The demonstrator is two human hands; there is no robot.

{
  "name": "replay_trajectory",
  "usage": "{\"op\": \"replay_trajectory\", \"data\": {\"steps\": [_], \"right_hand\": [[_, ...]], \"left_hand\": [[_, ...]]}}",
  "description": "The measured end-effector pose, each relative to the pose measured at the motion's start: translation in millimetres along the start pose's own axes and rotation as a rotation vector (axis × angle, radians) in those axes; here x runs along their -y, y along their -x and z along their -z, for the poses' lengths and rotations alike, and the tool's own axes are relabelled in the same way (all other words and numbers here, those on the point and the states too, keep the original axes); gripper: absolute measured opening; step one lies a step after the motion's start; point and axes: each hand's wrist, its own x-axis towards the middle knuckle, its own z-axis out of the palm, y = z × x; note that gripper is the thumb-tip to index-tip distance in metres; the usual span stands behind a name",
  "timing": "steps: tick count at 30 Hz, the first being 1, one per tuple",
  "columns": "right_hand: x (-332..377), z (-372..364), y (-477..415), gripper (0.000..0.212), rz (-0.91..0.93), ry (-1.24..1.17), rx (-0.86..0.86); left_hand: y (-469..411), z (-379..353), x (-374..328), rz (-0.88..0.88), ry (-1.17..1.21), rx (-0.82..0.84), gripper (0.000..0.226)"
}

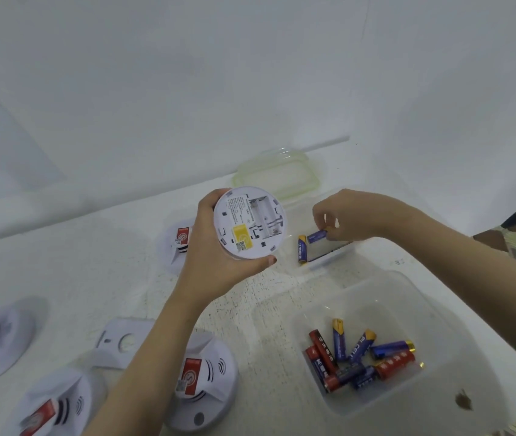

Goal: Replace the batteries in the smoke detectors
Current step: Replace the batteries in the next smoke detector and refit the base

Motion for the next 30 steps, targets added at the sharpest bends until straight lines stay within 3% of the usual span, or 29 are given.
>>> {"op": "replay_trajectory", "data": {"steps": [4, 8, 12, 20, 30], "right_hand": [[1, 14, 10, 0.008, 0.046, -0.37, -0.122], [5, 31, 32, 0.015, 0.142, -0.806, -0.406], [19, 44, 51, 0.016, 0.233, -1.015, -0.501], [44, 43, 66, 0.011, 0.262, -0.672, -0.698], [49, 32, 67, 0.014, 0.327, -0.36, -0.816]], "left_hand": [[0, 0, -4, -0.02, 0.0, -0.01, 0.103], [0, 3, -12, -0.012, -0.009, -0.038, 0.095], [2, 4, -16, -0.025, -0.062, -0.042, 0.117], [2, -1, -41, -0.148, -0.071, -0.023, 0.088], [3, -4, -59, -0.265, -0.091, 0.03, 0.092]]}}
